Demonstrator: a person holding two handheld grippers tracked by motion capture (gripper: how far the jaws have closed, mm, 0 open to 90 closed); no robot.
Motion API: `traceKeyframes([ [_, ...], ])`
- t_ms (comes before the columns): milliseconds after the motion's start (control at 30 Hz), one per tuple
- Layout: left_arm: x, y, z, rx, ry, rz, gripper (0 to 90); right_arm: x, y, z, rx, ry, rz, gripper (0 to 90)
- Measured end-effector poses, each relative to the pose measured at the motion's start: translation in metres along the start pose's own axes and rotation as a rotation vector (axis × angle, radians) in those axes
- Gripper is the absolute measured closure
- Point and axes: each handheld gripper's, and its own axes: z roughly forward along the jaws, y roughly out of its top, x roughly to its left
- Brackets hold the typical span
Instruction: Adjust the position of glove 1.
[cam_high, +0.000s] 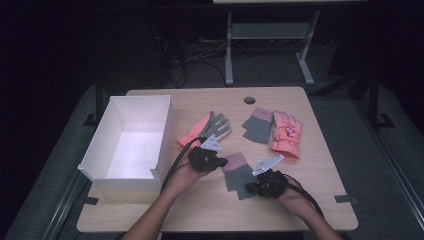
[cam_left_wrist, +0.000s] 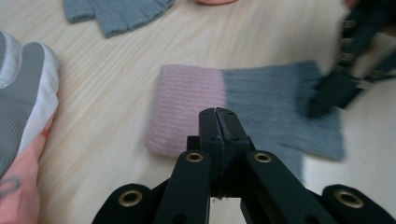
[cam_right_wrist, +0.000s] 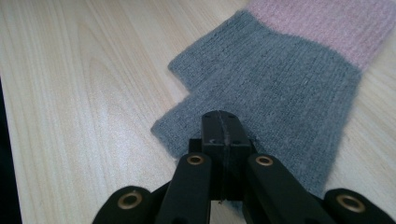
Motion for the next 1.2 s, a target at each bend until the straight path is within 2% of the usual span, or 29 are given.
traceKeyframes([
  [67, 0.006, 0.003, 0.008, -0.002, -0.007, -0.008, 89.6, 0.0, 0.0, 0.0, 0.0, 0.003, 0.002, 90.0],
  [100, 0.011, 0.005, 0.018, 0.008, 0.0, -0.018, 89.6, 0.0, 0.0, 0.0, 0.001, 0.004, 0.0, 90.0],
  [167, 0.012, 0.004, 0.022, 0.008, -0.002, -0.029, 89.6, 0.0, 0.0, 0.0, 0.002, 0.008, 0.002, 90.0],
  [233, 0.014, 0.003, 0.028, 0.041, -0.006, -0.016, 89.6, 0.0, 0.0, 0.0, 0.003, 0.009, 0.0, 90.0],
  [267, 0.012, 0.002, 0.03, 0.044, -0.011, -0.032, 89.6, -0.001, 0.0, -0.001, 0.005, 0.006, -0.005, 90.0],
  [367, 0.01, 0.003, 0.029, 0.073, -0.006, -0.015, 89.7, -0.001, -0.001, -0.002, 0.006, 0.011, -0.01, 90.0],
  [400, 0.008, 0.003, 0.029, 0.07, -0.005, -0.025, 89.7, -0.002, -0.002, -0.003, 0.008, 0.01, -0.007, 90.0],
  [533, 0.001, -0.001, 0.024, 0.099, -0.018, -0.015, 89.7, -0.006, -0.003, -0.005, 0.015, -0.005, -0.01, 90.0],
  [667, -0.006, -0.007, 0.016, 0.115, -0.023, -0.015, 89.7, -0.01, -0.005, -0.008, 0.015, -0.013, 0.007, 90.0],
  [767, -0.014, -0.012, 0.009, 0.145, -0.046, -0.004, 89.7, -0.014, -0.006, -0.009, 0.015, -0.022, 0.017, 90.0],
  [867, -0.02, -0.016, 0.006, 0.143, -0.066, -0.014, 89.7, -0.016, -0.006, -0.01, 0.015, -0.029, 0.02, 90.0],
  [900, -0.026, -0.019, 0.002, 0.145, -0.092, -0.011, 89.7, -0.019, -0.006, -0.011, 0.014, -0.037, 0.025, 90.0],
  [933, -0.026, -0.019, 0.002, 0.145, -0.092, -0.011, 89.7, -0.019, -0.006, -0.011, 0.014, -0.037, 0.025, 90.0],
  [967, -0.032, -0.022, 0.0, 0.142, -0.11, -0.014, 89.7, -0.022, -0.006, -0.012, 0.013, -0.049, 0.03, 90.0],
  [1000, -0.032, -0.022, 0.0, 0.142, -0.11, -0.014, 89.7, -0.022, -0.006, -0.012, 0.013, -0.049, 0.03, 90.0],
  [1067, -0.042, -0.024, 0.0, 0.147, -0.156, -0.019, 89.7, -0.027, -0.006, -0.012, 0.011, -0.06, 0.04, 90.0],
  [1200, -0.05, -0.023, 0.001, 0.153, -0.187, -0.011, 89.7, -0.031, -0.006, -0.012, 0.008, -0.074, 0.047, 90.0],
])
